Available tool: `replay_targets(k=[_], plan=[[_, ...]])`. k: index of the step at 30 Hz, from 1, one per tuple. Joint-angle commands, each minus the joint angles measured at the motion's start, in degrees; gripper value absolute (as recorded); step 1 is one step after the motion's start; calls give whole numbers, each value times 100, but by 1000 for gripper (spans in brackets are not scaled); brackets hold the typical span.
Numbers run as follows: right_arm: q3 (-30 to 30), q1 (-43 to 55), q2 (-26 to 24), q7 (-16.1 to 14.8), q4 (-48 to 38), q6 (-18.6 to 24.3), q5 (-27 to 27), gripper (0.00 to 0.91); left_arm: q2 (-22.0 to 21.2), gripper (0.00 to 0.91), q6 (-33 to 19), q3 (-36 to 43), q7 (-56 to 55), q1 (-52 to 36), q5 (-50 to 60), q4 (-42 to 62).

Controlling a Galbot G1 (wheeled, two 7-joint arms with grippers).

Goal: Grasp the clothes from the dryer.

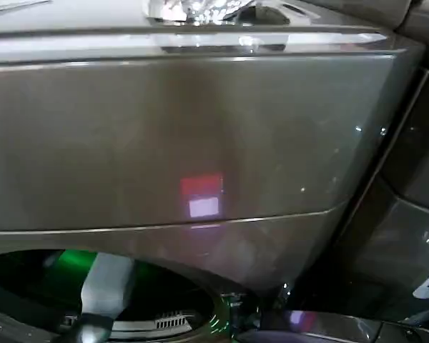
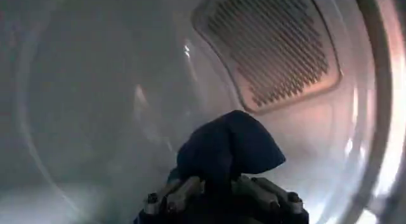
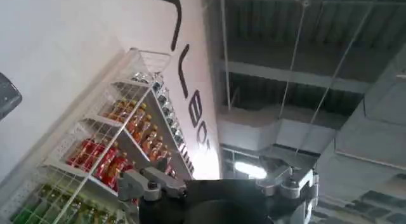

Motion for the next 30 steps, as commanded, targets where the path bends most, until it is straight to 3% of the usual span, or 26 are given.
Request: replay_targets(k=[1,30], plan=[[-1,7,-10,11,-1,26,-54,907,-156,0,-515,-226,-1023,372,189,-564],[27,71,-71,-32,-103,34,-93,907,-304,0,-528,-144,-1091,-222,291,158]])
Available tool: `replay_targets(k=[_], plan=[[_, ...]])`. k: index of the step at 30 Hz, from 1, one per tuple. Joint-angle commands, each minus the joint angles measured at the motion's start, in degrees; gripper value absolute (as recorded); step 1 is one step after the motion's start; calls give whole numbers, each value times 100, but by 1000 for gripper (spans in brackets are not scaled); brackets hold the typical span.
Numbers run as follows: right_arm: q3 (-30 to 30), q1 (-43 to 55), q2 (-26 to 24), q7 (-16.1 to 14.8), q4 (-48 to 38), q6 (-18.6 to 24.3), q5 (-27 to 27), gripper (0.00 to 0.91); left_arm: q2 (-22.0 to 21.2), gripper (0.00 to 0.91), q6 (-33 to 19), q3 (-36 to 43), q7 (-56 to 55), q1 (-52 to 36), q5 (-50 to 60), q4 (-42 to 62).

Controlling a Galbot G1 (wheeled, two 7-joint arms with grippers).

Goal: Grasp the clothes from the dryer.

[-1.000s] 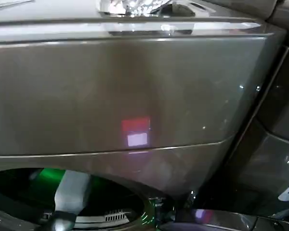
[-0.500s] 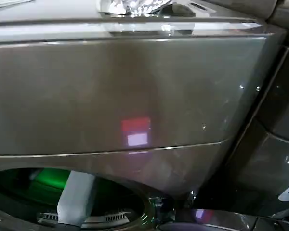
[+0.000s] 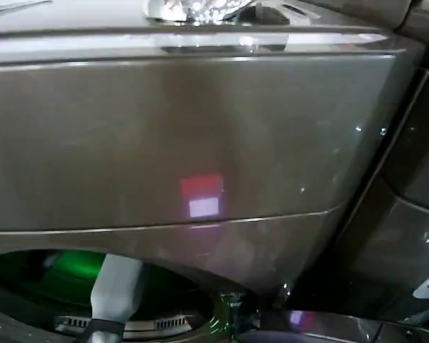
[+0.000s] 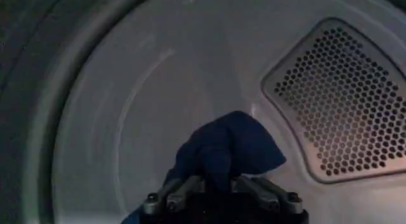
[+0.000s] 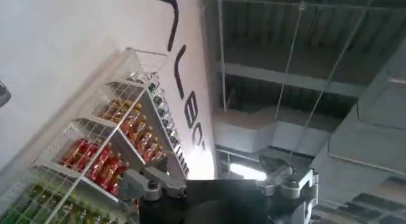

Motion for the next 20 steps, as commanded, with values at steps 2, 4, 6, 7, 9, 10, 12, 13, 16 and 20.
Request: replay_targets(k=[2,4,6,7,9,10,12,13,16,20], plan=[[38,17,-7,-45,21,-26,25,907,-4,0,-27,-7,-43,-81,16,104],[51,16,-5,-54,29,-46,31,907,-5,0,-30,-6,-43,-81,22,111],[61,12,-3,-60,31,-56,39,907,-5,0,-30,-4,-44,-82,25,112],[67,9,2,-67,40,-61,39,907,-6,0,-27,-5,-46,-86,15,111],[75,5,8,-84,53,-71,43,907,-5,0,-27,-4,-47,-109,17,130],[77,8,10,-91,55,-77,43,907,-6,0,-26,0,-48,-122,13,144],[80,2,20,-106,65,-82,44,907,-4,0,-24,8,-47,-155,13,168],[86,-4,21,-114,72,-84,45,907,-4,0,-25,8,-45,-175,15,193],[113,-21,24,-117,69,-94,54,907,-2,0,-23,8,-44,-191,15,210],[120,-22,29,-133,85,-103,56,907,5,0,-20,10,-36,-173,13,209]])
